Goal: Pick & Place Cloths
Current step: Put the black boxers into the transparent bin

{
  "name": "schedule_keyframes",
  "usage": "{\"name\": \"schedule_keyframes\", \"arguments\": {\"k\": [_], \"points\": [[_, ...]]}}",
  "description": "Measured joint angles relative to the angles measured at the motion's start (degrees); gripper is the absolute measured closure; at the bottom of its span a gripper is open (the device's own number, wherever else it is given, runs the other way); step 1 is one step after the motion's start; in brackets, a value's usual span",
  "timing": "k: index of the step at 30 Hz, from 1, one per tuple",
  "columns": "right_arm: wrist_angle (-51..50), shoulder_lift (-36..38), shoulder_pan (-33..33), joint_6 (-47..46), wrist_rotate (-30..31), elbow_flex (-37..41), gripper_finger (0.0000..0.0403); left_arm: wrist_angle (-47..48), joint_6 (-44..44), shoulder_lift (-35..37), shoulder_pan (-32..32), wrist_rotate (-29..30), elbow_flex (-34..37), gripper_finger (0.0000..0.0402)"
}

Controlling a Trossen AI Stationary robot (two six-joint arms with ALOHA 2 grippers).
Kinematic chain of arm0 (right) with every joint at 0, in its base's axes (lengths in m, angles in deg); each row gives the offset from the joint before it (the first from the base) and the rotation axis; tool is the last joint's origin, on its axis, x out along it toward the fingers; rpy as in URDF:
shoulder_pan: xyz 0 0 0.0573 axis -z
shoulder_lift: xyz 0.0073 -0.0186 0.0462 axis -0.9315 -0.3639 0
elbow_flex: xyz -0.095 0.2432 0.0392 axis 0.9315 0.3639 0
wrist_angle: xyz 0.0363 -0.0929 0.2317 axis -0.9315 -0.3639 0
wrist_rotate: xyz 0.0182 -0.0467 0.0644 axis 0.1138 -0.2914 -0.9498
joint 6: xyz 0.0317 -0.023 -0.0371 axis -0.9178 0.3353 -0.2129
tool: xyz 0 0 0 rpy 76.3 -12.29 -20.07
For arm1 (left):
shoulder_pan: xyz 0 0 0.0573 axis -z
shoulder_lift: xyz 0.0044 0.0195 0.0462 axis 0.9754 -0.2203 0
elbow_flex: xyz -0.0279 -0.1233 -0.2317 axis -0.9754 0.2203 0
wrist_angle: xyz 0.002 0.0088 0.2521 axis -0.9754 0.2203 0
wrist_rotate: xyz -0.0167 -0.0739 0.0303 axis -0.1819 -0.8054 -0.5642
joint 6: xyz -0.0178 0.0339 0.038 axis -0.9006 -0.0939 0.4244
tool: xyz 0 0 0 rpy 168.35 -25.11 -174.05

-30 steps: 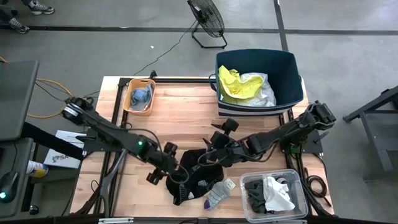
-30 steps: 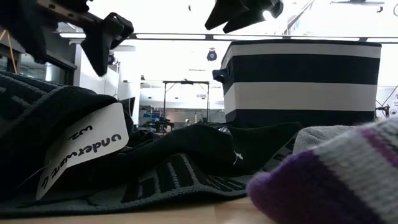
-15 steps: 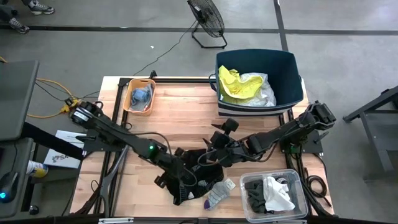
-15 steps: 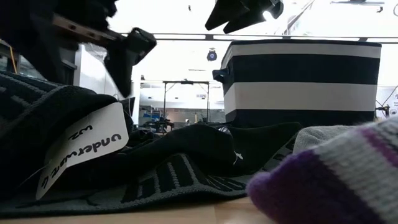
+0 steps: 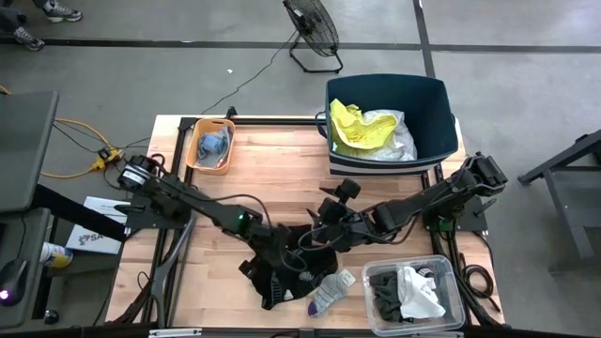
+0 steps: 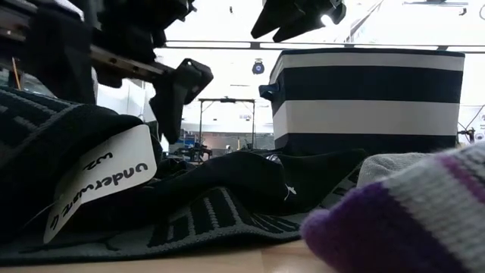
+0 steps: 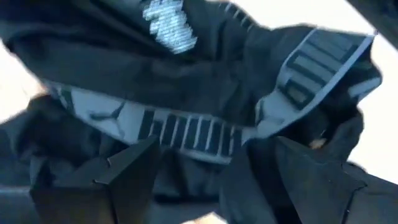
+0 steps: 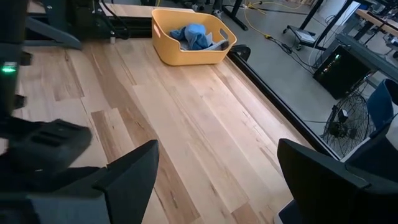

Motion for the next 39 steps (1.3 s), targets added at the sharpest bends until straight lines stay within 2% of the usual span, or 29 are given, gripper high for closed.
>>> {"name": "schedule_keyframes", "arguments": {"k": [8,14,18,20,23,26,29,30,34,39], "points": [[-0.3,0.0,0.1,0.0,-0.7,0.0,0.0082,3.3,4.7,-4.3,-5.0,-0.8,0.0,0.0091],[-1.1,0.0,0.1,-0.2,-0.8,0.0,0.0082,-0.1,8.5,-7.7,-5.4,-3.3,0.0,0.0092],[-1.3,0.0,0.5,-0.2,-0.8,0.0,0.0082,-1.9,11.0,-8.0,-5.4,-4.8,0.0,0.0111],[-1.5,0.0,0.6,-0.5,-0.8,0.0,0.0082,-2.2,12.6,-8.0,-5.4,-4.9,0.0,0.0132],[-1.6,0.0,0.6,-1.0,-0.8,0.0,0.0082,-2.5,13.6,-8.0,-5.4,-4.9,0.0,0.0185],[-1.7,0.0,0.6,-1.0,-0.8,0.0,0.0082,-2.7,13.8,-8.0,-5.4,-4.9,0.0,0.0264],[-1.8,0.0,0.5,-1.1,-0.8,0.0,0.0082,-2.7,14.0,-8.0,-5.4,-4.8,0.0,0.0363],[-1.8,0.0,0.5,-1.1,-0.8,0.0,0.0082,-2.7,13.5,-8.0,-5.4,-4.8,0.0,0.0380],[-1.9,0.0,0.5,-1.2,-1.0,0.0,0.0082,-2.1,10.6,-7.8,-5.4,-4.5,0.0,0.0393],[-2.0,0.0,0.5,-1.2,-2.1,0.0,0.0082,3.5,8.9,-3.8,-5.3,0.6,0.0,0.0397]]}}
